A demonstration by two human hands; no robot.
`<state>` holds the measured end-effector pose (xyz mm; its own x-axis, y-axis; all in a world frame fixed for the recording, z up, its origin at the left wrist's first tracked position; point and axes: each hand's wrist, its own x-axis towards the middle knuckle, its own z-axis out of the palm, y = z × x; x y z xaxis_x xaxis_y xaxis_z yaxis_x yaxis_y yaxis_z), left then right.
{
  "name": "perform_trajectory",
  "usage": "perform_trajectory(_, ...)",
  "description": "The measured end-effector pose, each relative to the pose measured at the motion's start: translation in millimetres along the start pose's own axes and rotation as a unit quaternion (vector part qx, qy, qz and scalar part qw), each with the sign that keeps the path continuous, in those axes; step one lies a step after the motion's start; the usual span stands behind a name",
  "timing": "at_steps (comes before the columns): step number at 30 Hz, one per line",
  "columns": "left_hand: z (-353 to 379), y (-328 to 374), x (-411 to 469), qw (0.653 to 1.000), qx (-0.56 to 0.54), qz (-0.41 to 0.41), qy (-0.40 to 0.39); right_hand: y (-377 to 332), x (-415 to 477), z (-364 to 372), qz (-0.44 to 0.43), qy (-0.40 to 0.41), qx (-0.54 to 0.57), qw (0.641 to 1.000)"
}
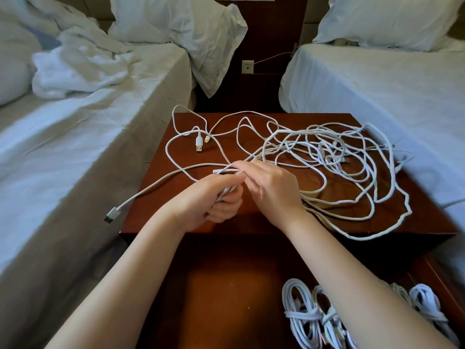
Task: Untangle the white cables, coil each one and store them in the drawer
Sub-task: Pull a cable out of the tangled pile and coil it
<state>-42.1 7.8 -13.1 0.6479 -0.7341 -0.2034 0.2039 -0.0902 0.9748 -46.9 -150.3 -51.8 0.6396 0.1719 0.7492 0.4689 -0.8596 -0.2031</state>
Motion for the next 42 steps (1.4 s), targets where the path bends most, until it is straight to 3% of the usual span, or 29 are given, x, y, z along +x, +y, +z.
perform_trajectory(2, 0, 4, -3, 0.998, -0.039, 0.035, -0.018, -1, 0, 1, 0.025, -0.004, 0.013, 1.0)
perform_trajectory(7, 2, 11, -6, 0.976, -0.172, 0.131, -0.012, -1, 0, 7, -0.002, 0.005, -0.017, 1.0)
perform_trajectory(15, 7, 17, -7, 0.945, -0.232, 0.229, 0.002, 2, -2, 7, 0.059, -0.048, 0.061, 0.995)
perform_trajectory(19, -3, 26, -13, 0.921, -0.247, 0.3, -0.008, 3, -3, 12, 0.077, -0.075, 0.031, 0.994)
perform_trajectory(23, -5, 32, -15, 0.896, -0.274, 0.348, 0.032, 1, -1, 12, 0.087, -0.093, -0.016, 0.992)
perform_trajectory(29, -3, 38, -6, 0.871, -0.315, 0.347, 0.148, -1, -4, 9, 0.016, -0.129, -0.067, 0.989)
perform_trajectory(32, -7, 40, 9, 0.872, -0.268, 0.335, 0.237, -4, -2, 4, -0.034, -0.141, -0.084, 0.986)
perform_trajectory(37, -15, 26, 32, 0.87, -0.075, 0.281, 0.398, -6, -4, 0, -0.034, -0.124, -0.049, 0.991)
perform_trajectory(42, -16, 7, 36, 0.85, 0.128, 0.227, 0.457, -5, -8, -1, -0.043, -0.07, -0.047, 0.996)
